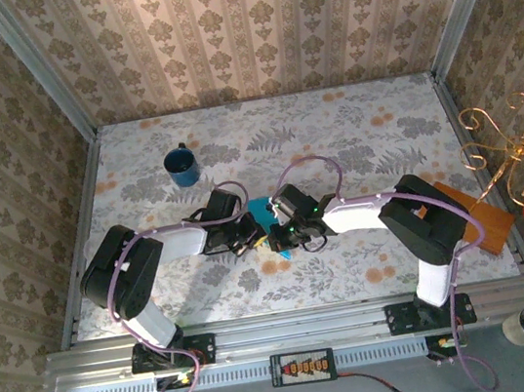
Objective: Fold a paper plane with a square sheet of paper (pick it up from the middle)
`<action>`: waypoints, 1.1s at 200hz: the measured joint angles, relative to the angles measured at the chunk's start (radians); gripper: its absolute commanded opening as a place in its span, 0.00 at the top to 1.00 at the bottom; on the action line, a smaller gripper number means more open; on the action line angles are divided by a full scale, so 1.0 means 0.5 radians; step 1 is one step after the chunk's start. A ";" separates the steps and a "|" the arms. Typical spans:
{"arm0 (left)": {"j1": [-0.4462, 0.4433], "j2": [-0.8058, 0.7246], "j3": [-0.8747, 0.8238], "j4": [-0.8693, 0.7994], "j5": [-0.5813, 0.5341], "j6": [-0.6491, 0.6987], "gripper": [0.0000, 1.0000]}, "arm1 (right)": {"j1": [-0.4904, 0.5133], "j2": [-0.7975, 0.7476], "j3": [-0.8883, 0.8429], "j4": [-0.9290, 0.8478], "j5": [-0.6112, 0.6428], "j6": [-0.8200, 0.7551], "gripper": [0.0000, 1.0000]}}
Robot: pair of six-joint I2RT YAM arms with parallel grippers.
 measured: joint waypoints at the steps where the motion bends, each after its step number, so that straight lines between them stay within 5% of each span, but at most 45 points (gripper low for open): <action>1: -0.001 0.000 0.000 0.000 0.000 0.000 0.97 | 0.000 0.000 0.000 -0.001 0.000 0.000 0.98; 220: 0.000 0.029 0.063 -0.094 0.014 0.045 0.97 | -0.001 -0.110 -0.172 0.014 -0.009 -0.021 0.98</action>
